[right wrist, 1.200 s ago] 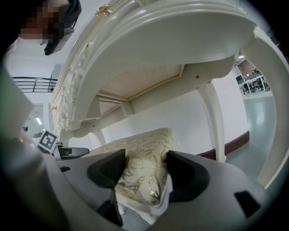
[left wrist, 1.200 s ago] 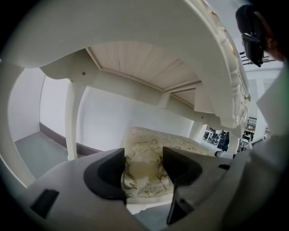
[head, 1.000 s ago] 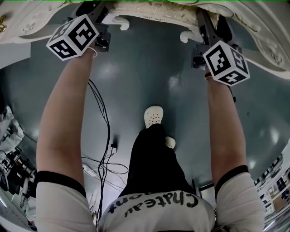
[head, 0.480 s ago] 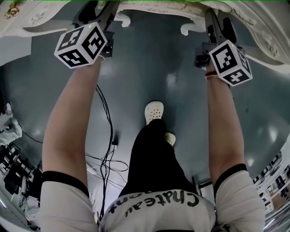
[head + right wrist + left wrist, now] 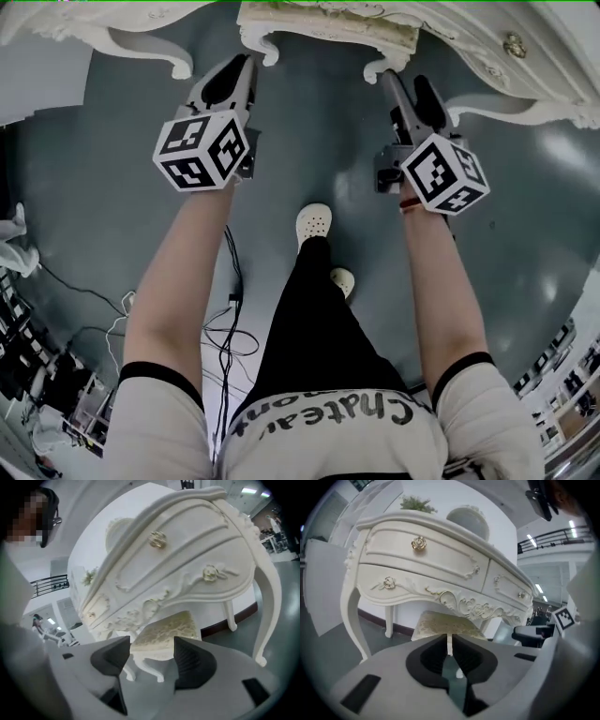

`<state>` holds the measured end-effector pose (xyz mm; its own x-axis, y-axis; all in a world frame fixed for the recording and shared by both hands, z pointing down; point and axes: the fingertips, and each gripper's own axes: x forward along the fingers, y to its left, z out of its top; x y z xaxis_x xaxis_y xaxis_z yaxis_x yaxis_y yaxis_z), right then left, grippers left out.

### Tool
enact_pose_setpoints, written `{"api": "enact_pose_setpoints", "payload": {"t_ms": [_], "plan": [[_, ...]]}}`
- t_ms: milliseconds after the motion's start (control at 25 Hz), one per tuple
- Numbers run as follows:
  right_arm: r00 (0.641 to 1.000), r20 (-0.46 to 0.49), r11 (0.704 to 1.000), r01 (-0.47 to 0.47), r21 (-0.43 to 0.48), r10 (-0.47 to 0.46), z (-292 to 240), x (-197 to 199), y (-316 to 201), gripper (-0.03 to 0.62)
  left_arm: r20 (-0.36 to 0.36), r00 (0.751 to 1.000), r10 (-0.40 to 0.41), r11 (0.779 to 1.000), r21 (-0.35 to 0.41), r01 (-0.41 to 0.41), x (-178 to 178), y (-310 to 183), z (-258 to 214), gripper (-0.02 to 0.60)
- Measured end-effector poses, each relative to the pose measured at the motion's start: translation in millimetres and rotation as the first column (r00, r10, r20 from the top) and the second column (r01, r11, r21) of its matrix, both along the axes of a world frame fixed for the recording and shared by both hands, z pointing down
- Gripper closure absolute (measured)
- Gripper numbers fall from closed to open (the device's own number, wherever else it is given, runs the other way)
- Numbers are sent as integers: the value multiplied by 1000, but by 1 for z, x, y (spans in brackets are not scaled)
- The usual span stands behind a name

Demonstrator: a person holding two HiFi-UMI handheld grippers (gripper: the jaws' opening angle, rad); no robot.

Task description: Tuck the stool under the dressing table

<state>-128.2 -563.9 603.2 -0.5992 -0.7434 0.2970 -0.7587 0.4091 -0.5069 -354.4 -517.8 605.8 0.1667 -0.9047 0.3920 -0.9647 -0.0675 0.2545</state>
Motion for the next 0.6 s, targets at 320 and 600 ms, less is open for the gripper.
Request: {"api": "enact_pose_setpoints", "payload": {"t_ms": [320,600], "plan": [[972,105,977,214,-18,-211,-135,12,129,286,-146,985,96,994,74,-86,97,74,-145,538],[948,242,979,198,55,-205,-265,57,191,287,-154,969,193,955,256,-149,157,121,-320,557]]}}
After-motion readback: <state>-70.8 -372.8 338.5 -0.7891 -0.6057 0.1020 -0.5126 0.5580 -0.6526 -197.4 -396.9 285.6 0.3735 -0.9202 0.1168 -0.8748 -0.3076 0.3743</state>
